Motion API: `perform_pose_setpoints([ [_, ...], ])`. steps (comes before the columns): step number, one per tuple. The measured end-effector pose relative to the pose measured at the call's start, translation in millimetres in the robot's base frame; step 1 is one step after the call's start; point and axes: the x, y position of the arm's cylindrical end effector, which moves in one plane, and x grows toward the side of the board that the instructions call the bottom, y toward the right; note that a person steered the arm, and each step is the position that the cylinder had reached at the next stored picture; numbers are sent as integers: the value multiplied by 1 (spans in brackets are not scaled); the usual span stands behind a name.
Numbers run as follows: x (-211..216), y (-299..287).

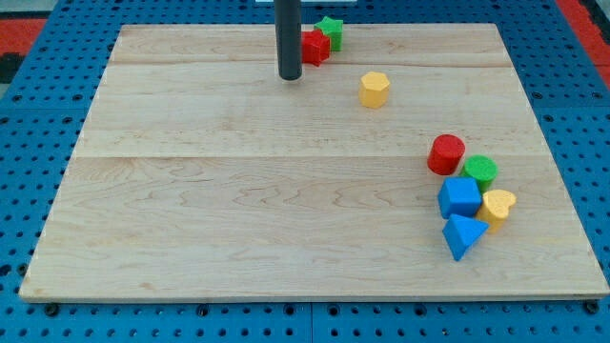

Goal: Place the hexagon below the green star

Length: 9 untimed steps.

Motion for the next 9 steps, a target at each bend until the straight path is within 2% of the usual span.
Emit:
perform_pose_setpoints([
  [1, 68, -7],
  [2, 89, 103],
  [3, 72, 140],
  [5, -8, 78],
  [6, 42, 77],
  [7, 8, 59],
  [9, -26, 97],
])
